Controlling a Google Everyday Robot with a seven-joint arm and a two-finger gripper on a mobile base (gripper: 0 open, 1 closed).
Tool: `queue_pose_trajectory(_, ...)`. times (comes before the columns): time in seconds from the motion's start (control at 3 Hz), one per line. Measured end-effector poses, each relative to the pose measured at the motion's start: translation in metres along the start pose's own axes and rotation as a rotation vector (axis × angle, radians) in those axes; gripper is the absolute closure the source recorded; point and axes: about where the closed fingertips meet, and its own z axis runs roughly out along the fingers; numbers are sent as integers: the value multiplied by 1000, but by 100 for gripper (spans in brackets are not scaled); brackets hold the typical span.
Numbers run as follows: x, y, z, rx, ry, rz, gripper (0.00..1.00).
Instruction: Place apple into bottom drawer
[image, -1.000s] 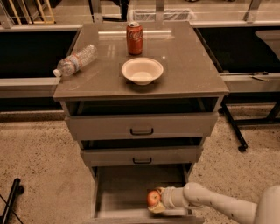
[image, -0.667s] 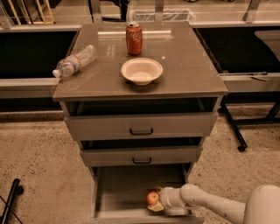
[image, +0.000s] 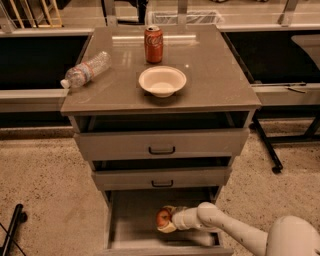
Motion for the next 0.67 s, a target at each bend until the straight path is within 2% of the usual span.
queue_pose_trajectory(0.33, 17, 7, 31, -62, 10, 43, 17)
queue_pose_trajectory(0.67, 17, 5, 35, -63, 13, 40, 0)
